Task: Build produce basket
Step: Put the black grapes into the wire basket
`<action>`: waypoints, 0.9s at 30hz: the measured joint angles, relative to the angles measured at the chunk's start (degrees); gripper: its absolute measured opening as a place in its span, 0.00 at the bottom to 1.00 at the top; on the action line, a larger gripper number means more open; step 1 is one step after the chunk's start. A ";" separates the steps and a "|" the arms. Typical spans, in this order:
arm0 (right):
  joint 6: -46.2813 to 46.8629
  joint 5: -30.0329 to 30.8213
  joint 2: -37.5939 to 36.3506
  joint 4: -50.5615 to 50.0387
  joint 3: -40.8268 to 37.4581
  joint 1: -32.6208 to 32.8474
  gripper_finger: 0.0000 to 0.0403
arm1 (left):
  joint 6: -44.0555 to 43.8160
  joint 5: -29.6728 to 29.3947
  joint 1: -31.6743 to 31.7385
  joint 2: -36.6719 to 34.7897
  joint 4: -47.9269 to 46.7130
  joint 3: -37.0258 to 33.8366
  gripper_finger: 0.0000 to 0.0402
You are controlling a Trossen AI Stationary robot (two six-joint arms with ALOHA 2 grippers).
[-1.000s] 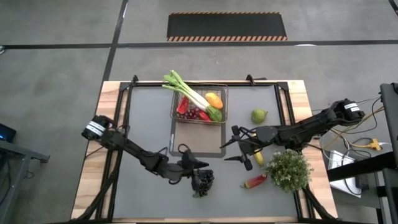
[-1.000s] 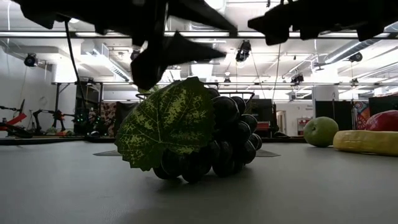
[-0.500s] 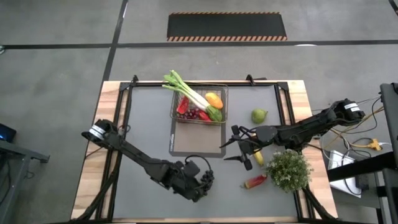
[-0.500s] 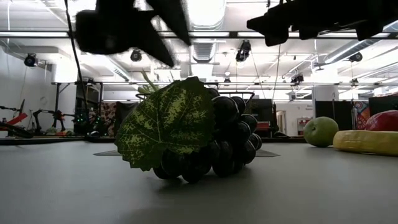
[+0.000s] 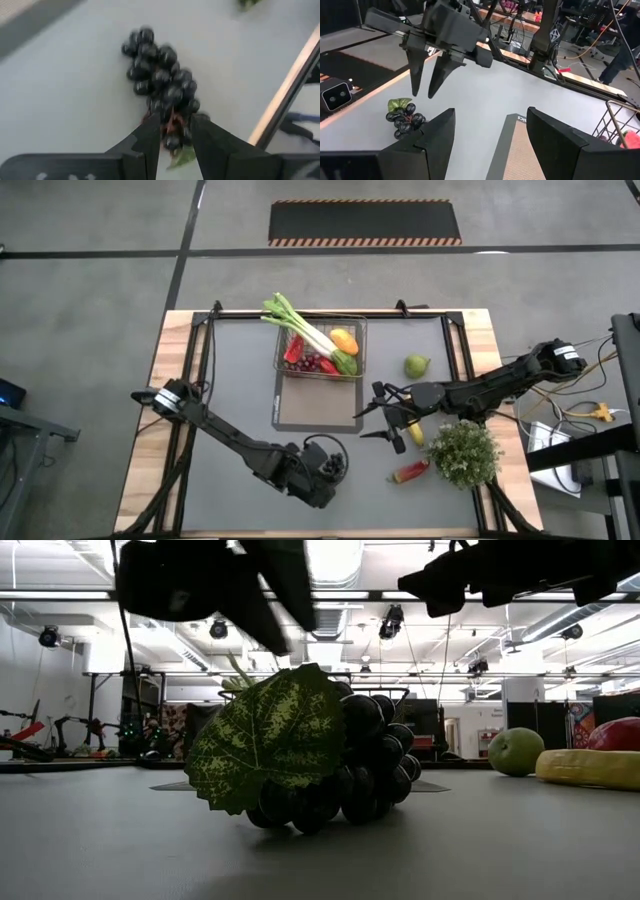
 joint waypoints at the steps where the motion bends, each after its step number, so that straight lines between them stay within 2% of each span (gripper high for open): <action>1: 0.03 0.00 0.00 0.02 -0.01 -0.01 0.57 | 0.57 -0.69 0.00 -0.03 0.33 0.00 0.23; 6: 0.65 0.02 0.00 0.00 0.01 0.00 0.57 | 3.78 -1.25 0.00 -0.10 3.45 -0.44 0.33; 15: 1.69 0.02 -0.02 -0.30 1.16 -0.01 0.57 | 0.07 -0.87 1.47 -0.16 11.75 -5.33 0.69; 18: 1.59 0.02 -0.02 -0.43 1.42 0.00 0.57 | -0.32 -0.35 1.87 -0.19 14.61 -8.30 0.77; 22: 1.29 0.02 -0.02 -0.44 1.54 0.00 0.57 | -0.34 -0.41 2.00 -0.19 20.26 -12.21 0.79; 27: 1.32 0.02 -0.02 -0.44 1.54 -0.01 0.57 | -0.15 -0.49 2.52 -0.19 33.12 -19.27 0.75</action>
